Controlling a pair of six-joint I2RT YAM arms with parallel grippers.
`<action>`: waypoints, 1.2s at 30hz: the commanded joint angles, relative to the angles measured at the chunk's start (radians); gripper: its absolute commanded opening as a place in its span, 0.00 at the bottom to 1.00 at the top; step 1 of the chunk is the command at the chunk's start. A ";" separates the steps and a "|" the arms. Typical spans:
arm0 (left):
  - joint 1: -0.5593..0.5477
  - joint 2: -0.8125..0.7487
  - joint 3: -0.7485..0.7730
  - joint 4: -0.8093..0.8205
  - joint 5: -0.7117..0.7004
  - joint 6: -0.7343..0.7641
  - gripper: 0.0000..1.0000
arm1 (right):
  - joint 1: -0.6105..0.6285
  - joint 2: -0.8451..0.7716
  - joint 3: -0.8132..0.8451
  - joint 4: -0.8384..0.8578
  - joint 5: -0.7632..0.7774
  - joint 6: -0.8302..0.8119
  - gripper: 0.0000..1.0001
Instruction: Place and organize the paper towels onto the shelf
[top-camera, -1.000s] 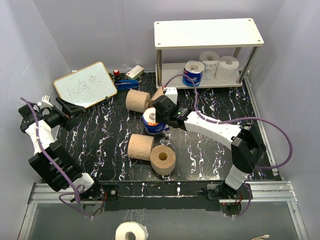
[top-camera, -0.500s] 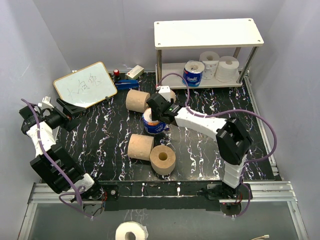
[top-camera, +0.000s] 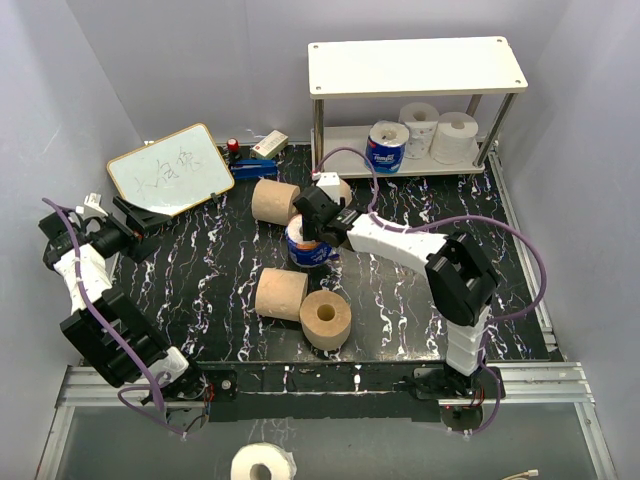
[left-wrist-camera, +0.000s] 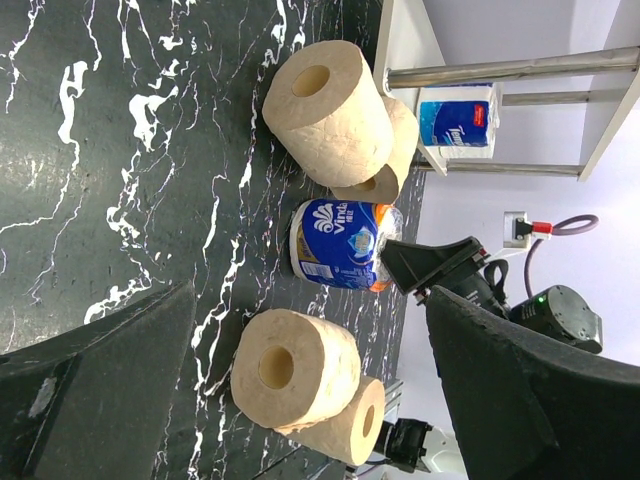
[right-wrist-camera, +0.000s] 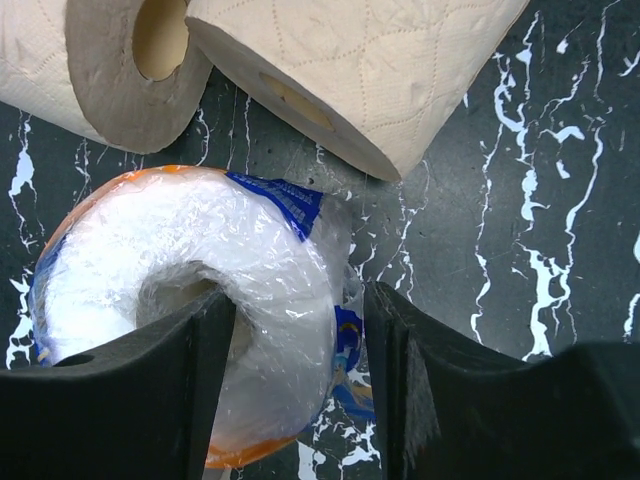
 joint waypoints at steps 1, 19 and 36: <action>0.003 -0.020 -0.006 0.007 0.033 -0.003 0.98 | -0.006 0.038 0.030 0.048 -0.002 0.014 0.49; 0.002 0.008 0.025 -0.025 0.057 -0.007 0.98 | -0.007 -0.114 0.118 -0.105 0.048 0.157 0.00; 0.000 -0.021 0.003 -0.022 0.039 0.007 0.98 | -0.084 -0.361 0.060 -0.042 0.391 0.292 0.00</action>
